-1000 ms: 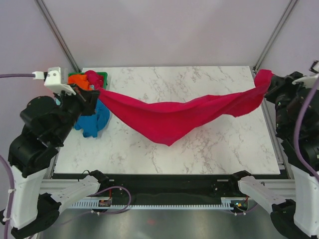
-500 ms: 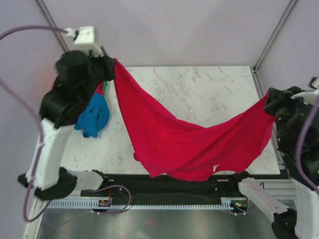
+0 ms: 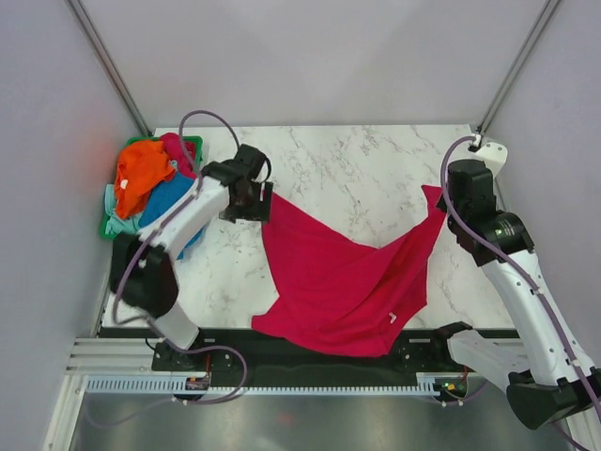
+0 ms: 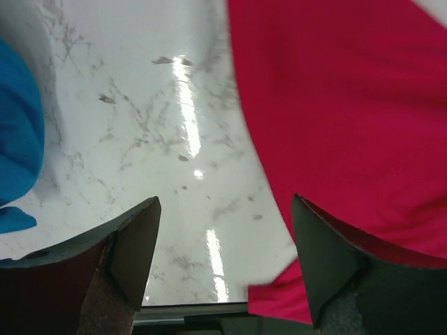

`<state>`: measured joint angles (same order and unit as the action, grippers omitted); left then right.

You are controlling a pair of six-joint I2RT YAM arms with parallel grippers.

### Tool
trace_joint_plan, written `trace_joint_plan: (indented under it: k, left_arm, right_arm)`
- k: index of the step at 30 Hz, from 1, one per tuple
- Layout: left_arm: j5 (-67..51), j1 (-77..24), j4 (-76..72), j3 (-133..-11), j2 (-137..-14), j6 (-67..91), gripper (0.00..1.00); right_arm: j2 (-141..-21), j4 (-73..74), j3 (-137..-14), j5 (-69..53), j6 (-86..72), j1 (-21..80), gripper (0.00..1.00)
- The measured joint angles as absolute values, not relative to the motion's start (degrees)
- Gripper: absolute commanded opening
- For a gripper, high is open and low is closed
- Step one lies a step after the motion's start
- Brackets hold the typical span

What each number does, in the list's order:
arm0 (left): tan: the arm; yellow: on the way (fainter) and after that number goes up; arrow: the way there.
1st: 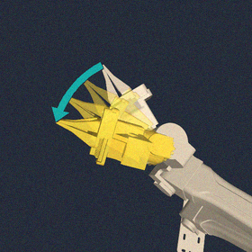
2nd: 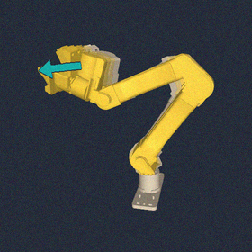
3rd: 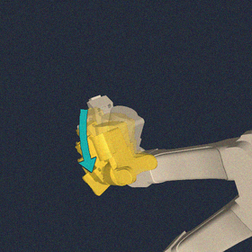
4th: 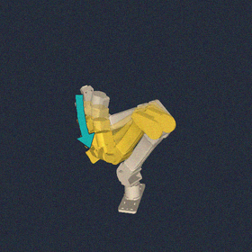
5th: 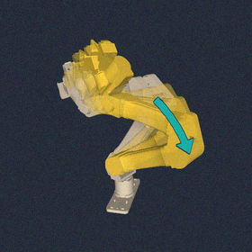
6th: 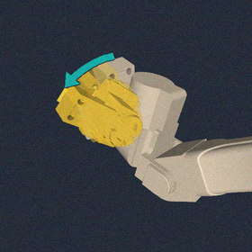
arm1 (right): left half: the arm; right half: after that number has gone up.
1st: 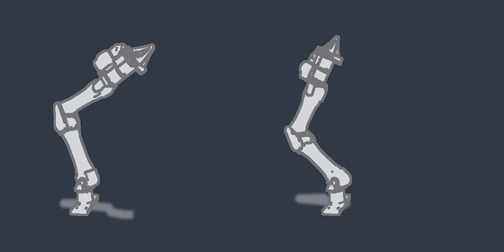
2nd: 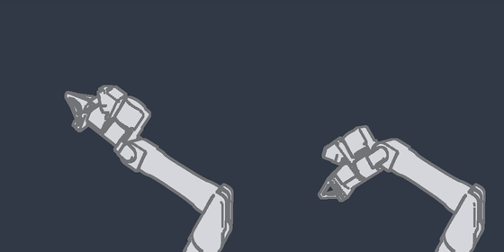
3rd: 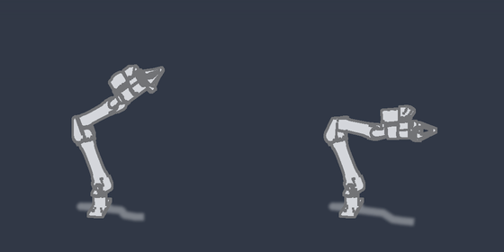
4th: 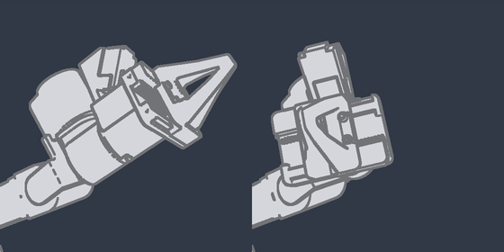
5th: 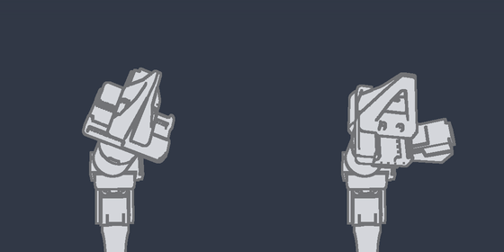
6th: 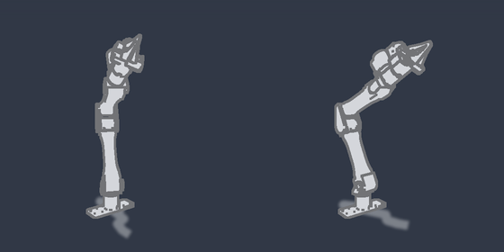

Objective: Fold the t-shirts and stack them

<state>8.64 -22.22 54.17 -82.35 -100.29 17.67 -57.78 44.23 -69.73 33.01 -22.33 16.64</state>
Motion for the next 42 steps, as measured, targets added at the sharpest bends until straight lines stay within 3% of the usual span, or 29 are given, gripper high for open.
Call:
trace_joint_plan:
  k: [6, 10, 16, 22, 42]
  left_arm:
    - [8.0, -44.0, 48.1, -68.5, -67.6, 25.8, 0.67]
    - [2.9, -51.9, 43.0, -52.8, -58.5, 33.6, 0.61]
    - [-1.7, -58.2, 38.6, -40.8, -62.9, 39.4, 0.64]
    - [-5.9, -59.2, 32.4, -41.2, -66.2, 40.5, 0.67]
    - [-7.0, -68.3, 31.2, -47.6, -84.6, 41.2, 0.56]
  right_arm:
    - [-56.6, 39.2, -65.3, 31.9, -22.7, 16.6, 0.00]
    - [-56.8, 37.8, -62.0, 30.7, -22.7, 16.6, 0.00]
    - [-56.9, 36.4, -60.4, 29.5, -22.8, 16.6, 0.00]
    - [-56.3, 35.0, -57.6, 27.7, -23.2, 16.6, 0.00]
    - [-54.4, 34.3, -53.3, 26.2, -23.6, 16.6, 0.00]
